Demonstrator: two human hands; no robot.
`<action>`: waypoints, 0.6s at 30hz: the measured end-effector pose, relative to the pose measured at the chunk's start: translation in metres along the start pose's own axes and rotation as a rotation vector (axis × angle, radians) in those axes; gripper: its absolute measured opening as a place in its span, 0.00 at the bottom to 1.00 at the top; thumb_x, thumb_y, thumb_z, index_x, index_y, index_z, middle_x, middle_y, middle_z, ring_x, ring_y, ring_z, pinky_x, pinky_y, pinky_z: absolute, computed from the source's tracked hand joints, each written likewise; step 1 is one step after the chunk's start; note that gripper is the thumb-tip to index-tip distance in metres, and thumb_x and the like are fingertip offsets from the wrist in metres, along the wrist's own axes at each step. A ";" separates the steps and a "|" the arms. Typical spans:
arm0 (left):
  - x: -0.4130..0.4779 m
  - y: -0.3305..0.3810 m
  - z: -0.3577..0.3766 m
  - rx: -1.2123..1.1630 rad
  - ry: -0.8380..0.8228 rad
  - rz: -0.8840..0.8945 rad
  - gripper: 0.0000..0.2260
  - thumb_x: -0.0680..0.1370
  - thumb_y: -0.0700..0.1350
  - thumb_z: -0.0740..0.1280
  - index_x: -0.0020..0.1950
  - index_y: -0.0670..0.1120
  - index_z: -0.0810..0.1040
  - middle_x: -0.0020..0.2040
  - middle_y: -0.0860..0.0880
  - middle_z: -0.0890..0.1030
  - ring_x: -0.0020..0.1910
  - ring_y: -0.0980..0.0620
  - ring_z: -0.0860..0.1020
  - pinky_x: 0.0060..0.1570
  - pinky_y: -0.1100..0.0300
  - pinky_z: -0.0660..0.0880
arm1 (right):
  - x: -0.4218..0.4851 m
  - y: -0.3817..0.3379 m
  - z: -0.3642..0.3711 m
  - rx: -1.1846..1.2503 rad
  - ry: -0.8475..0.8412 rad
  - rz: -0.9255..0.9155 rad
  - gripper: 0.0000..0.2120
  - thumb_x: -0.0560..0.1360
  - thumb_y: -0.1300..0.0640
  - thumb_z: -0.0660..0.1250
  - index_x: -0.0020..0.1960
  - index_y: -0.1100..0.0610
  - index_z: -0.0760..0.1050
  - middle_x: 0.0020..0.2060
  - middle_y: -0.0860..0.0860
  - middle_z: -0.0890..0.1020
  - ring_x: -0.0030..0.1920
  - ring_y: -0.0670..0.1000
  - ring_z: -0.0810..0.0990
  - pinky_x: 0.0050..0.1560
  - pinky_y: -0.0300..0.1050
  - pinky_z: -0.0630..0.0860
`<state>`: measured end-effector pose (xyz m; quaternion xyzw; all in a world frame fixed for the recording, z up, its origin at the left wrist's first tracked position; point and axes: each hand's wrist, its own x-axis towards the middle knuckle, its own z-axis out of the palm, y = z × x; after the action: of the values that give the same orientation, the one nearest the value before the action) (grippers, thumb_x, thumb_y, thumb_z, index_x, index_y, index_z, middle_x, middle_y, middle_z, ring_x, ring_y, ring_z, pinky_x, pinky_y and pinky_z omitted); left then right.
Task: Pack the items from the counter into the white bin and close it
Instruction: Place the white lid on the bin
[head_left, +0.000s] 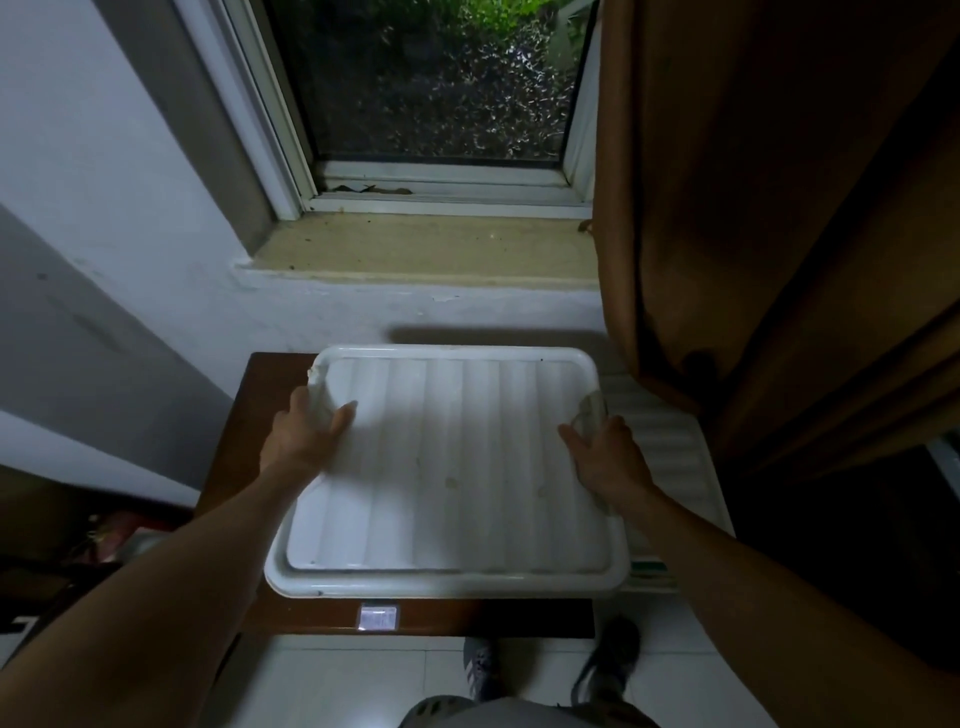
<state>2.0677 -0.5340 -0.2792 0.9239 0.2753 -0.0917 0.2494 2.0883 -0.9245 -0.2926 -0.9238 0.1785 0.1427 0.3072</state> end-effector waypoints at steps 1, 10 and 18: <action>0.001 -0.002 -0.002 -0.005 0.000 -0.007 0.34 0.72 0.72 0.59 0.65 0.48 0.63 0.56 0.39 0.76 0.51 0.36 0.77 0.46 0.46 0.74 | 0.000 -0.003 0.001 -0.004 0.002 -0.004 0.41 0.71 0.30 0.62 0.69 0.61 0.62 0.63 0.58 0.73 0.55 0.59 0.77 0.47 0.46 0.74; 0.002 -0.012 -0.023 0.000 0.017 -0.035 0.30 0.75 0.68 0.61 0.66 0.47 0.64 0.58 0.37 0.76 0.56 0.34 0.76 0.56 0.43 0.74 | -0.003 -0.023 0.021 -0.047 0.032 -0.064 0.35 0.73 0.32 0.61 0.63 0.62 0.66 0.58 0.59 0.76 0.52 0.59 0.79 0.44 0.45 0.74; -0.004 -0.010 -0.015 -0.006 0.066 -0.054 0.33 0.76 0.65 0.62 0.73 0.46 0.60 0.65 0.35 0.70 0.59 0.32 0.73 0.54 0.40 0.72 | -0.009 -0.025 0.030 -0.124 0.077 -0.080 0.34 0.76 0.34 0.58 0.66 0.62 0.62 0.61 0.61 0.73 0.53 0.61 0.78 0.42 0.44 0.71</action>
<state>2.0597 -0.5208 -0.2692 0.9180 0.3084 -0.0670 0.2403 2.0861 -0.8849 -0.2994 -0.9523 0.1437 0.1054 0.2478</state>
